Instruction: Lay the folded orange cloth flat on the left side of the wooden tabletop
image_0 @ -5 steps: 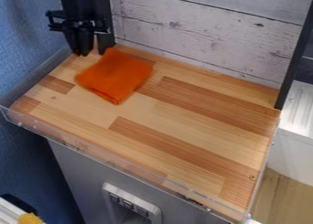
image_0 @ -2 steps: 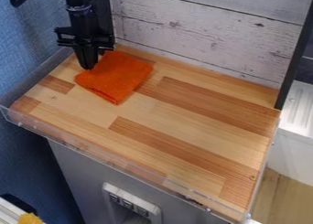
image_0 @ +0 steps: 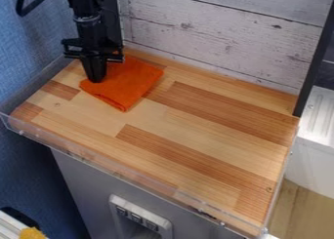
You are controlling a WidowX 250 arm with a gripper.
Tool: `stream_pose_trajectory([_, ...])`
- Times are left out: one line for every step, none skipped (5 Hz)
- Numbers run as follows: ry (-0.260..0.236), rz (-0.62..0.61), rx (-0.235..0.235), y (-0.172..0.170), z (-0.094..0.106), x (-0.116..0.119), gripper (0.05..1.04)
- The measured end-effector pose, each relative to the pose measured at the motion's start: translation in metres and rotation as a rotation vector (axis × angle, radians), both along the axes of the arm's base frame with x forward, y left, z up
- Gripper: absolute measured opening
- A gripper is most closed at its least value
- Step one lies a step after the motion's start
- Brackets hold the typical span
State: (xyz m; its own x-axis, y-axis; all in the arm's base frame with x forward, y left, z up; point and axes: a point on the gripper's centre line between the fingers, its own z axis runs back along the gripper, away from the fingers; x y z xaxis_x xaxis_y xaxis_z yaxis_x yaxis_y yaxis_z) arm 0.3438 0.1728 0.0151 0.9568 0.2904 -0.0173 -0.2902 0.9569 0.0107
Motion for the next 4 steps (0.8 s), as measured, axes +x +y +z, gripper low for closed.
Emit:
stream_pose_trajectory([-0.014, -0.009, -0.005, -0.001, -0.001, 0.002, 0.059])
stream_pose_trajectory([-0.021, -0.028, -0.015, -0.006, -0.005, -0.004, 0.059])
stream_pose_trajectory([-0.020, -0.072, -0.029, -0.014, -0.004, -0.018, 0.059])
stream_pose_trajectory([-0.017, -0.128, -0.034, -0.021, -0.003, -0.031, 0.059])
